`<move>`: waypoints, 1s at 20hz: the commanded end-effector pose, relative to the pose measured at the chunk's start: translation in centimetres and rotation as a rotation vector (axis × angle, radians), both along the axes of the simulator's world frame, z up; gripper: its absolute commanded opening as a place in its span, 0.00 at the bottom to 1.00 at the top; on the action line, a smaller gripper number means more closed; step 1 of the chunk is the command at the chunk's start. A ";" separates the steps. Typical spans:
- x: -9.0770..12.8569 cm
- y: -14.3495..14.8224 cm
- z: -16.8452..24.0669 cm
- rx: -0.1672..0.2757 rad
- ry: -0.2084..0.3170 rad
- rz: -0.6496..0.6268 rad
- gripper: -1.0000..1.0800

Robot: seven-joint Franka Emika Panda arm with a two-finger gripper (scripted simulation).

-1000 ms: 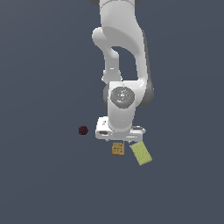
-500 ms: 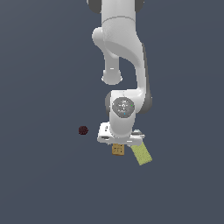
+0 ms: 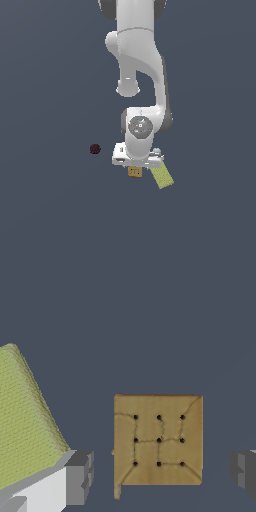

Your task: Pick up a designated object from a clutter of objects.

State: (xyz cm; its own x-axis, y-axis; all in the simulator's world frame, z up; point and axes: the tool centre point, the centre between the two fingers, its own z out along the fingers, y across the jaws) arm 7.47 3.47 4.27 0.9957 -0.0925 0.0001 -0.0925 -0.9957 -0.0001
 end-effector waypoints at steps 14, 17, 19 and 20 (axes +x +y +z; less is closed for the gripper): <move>0.0 0.0 -3.2 0.000 0.000 -0.001 0.00; 0.0 0.0 -3.2 0.000 0.000 -0.001 0.00; 0.0 0.0 -3.2 0.000 0.000 -0.001 0.00; 0.1 0.0 -3.1 0.000 -0.001 -0.001 0.00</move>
